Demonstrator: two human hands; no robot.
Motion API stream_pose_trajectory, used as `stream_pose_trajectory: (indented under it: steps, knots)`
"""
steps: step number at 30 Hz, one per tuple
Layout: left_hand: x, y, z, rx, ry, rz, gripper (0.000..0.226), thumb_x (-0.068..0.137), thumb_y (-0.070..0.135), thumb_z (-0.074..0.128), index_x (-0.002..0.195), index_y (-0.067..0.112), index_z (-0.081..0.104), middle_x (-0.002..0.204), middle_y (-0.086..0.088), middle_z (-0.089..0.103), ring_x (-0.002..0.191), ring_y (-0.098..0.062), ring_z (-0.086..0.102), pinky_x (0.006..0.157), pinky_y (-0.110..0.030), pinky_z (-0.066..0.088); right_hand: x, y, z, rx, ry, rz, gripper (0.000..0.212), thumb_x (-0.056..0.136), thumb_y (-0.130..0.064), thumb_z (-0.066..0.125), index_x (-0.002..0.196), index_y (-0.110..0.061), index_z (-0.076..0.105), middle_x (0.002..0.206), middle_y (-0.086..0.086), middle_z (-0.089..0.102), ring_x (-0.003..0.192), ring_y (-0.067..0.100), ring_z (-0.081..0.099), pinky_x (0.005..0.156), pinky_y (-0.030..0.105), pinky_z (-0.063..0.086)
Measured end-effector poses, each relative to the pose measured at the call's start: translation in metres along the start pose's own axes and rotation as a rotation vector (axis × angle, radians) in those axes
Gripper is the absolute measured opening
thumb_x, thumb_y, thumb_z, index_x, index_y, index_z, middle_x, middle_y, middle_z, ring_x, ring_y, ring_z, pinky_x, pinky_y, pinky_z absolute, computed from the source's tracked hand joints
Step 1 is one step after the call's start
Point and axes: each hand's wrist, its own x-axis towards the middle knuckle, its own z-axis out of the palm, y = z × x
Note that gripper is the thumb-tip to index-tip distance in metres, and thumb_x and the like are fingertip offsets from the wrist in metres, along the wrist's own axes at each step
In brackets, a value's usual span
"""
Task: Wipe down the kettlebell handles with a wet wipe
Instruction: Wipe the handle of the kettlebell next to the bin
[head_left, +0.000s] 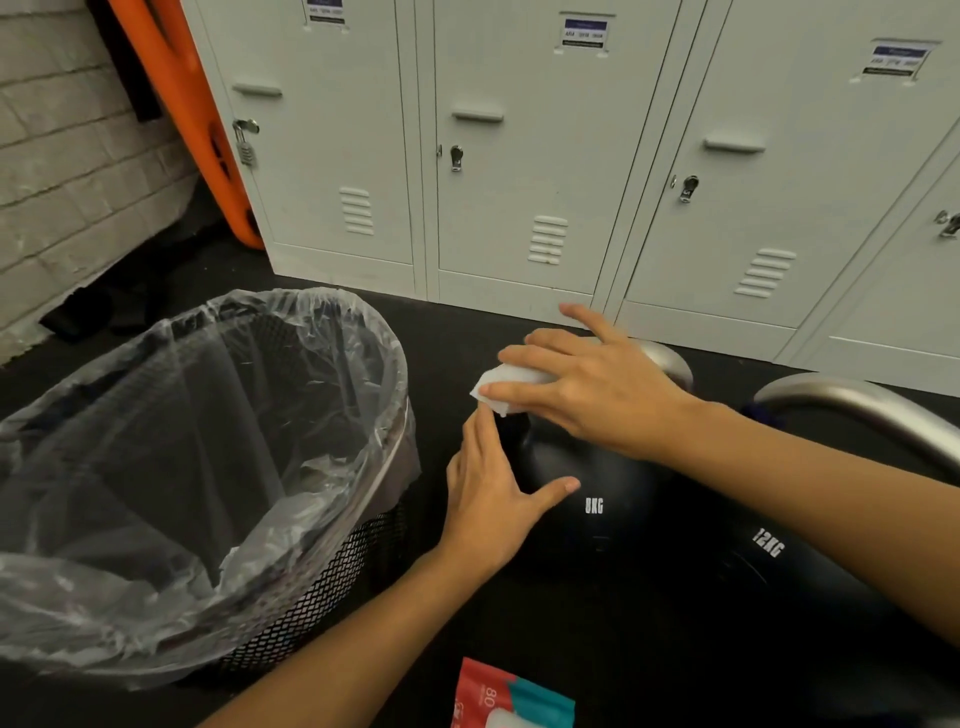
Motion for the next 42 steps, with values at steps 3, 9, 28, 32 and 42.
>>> stream_pose_trajectory:
  steps: [3,9,28,32,42]
  knots:
    - [0.000,-0.001,0.001,-0.011,-0.006,0.001,0.113,0.070,0.057,0.076,0.151,0.025,0.004,0.149,0.003,0.024,0.139,-0.016,0.029,0.114,-0.045,0.028,-0.005,0.008,0.002,0.018,0.013,-0.004,0.039,0.096,-0.035,0.056,0.135,-0.037,0.056,0.131,0.003,0.062,0.116,0.025,0.061,0.110,0.056,0.031]
    - [-0.002,-0.001,0.000,0.025,-0.014,0.015,0.123,0.072,0.064,0.070,0.149,0.031,-0.020,0.157,0.004,0.012,0.144,-0.014,0.019,0.118,-0.047,0.020,-0.052,0.019,0.004,0.303,0.133,0.332,0.043,0.104,-0.042,0.033,0.146,-0.036,0.042,0.135,-0.002,0.057,0.115,0.020,0.055,0.105,0.041,0.030]
    - [-0.003,0.004,-0.001,0.015,-0.070,-0.022,0.123,0.077,0.060,0.068,0.145,0.029,-0.030,0.162,0.004,-0.005,0.148,-0.010,-0.002,0.121,-0.047,-0.003,-0.027,0.030,-0.025,0.805,-0.171,0.843,0.043,0.107,-0.040,0.026,0.079,-0.021,0.054,0.076,0.000,0.056,0.076,0.023,0.050,0.072,0.031,0.037]
    - [-0.003,0.003,-0.001,0.026,-0.066,-0.020,0.123,0.076,0.062,0.066,0.146,0.027,-0.029,0.163,0.004,-0.006,0.148,-0.009,-0.003,0.120,-0.047,-0.003,0.004,0.014,-0.028,0.339,-0.253,0.539,0.045,0.106,-0.035,0.011,0.120,-0.026,0.053,0.084,-0.004,0.062,0.084,0.020,0.055,0.112,0.041,0.018]
    - [-0.002,-0.002,-0.001,0.040,-0.073,-0.016,0.120,0.076,0.066,0.064,0.147,0.030,-0.026,0.163,0.005,-0.007,0.149,-0.009,-0.004,0.120,-0.046,-0.004,-0.042,0.017,0.005,-0.131,0.001,-0.049,0.076,0.086,-0.014,0.057,0.154,-0.023,0.024,0.160,0.009,0.026,0.146,0.029,0.026,0.114,0.066,0.008]
